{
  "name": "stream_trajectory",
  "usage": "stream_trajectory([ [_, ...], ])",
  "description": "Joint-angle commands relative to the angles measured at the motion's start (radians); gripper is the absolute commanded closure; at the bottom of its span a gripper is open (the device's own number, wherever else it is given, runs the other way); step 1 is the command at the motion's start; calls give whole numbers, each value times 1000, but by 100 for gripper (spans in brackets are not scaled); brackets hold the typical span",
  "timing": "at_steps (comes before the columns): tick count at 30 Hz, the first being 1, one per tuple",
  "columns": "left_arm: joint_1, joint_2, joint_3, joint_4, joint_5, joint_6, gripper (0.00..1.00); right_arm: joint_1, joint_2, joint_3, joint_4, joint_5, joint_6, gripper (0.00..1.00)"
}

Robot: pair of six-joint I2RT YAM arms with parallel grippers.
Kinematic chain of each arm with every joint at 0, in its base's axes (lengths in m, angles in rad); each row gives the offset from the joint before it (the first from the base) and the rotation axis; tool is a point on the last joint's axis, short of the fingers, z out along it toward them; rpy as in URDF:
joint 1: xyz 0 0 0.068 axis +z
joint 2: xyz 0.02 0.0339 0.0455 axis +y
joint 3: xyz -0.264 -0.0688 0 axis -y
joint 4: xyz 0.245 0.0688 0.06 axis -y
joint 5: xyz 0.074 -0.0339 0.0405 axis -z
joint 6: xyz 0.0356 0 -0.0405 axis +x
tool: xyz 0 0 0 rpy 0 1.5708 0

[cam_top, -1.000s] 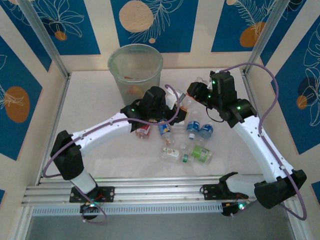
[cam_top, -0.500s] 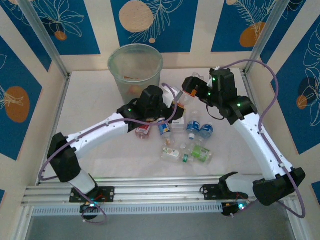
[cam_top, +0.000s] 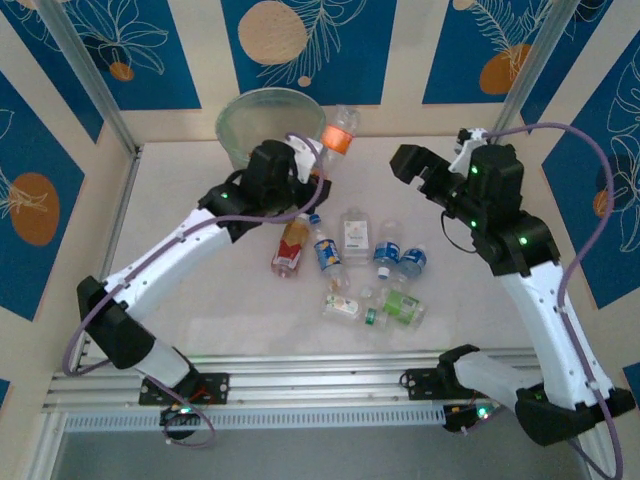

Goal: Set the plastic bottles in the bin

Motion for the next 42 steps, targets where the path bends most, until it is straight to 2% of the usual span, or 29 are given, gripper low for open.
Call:
stream_trajectory([
  [1,74,0,133,-128,-61,36,100,-6,-23,-41,-17,4,-11,1],
  [8,221,137,368,-337,-74,67,100,-6,-44,-95,-44,15,11,1],
  [15,289,262,517,-459,-96,156,97,-6,-54,-120,-58,33,17,1],
  [22,309,372,646,-558,-221,245,94,-6,-61,-139,-70,50,19,1],
  [29,316,430,688,-559,-293,307,86,-6,-66,-154,-86,68,21,1],
  [36,317,489,727,-557,-400,384,83,-6,-81,-171,-95,80,26,1],
  [40,317,506,733,-542,-444,426,76,-7,-86,-174,-98,86,29,1],
  [42,318,508,736,-530,-458,442,68,-7,-86,-174,-98,85,28,1],
])
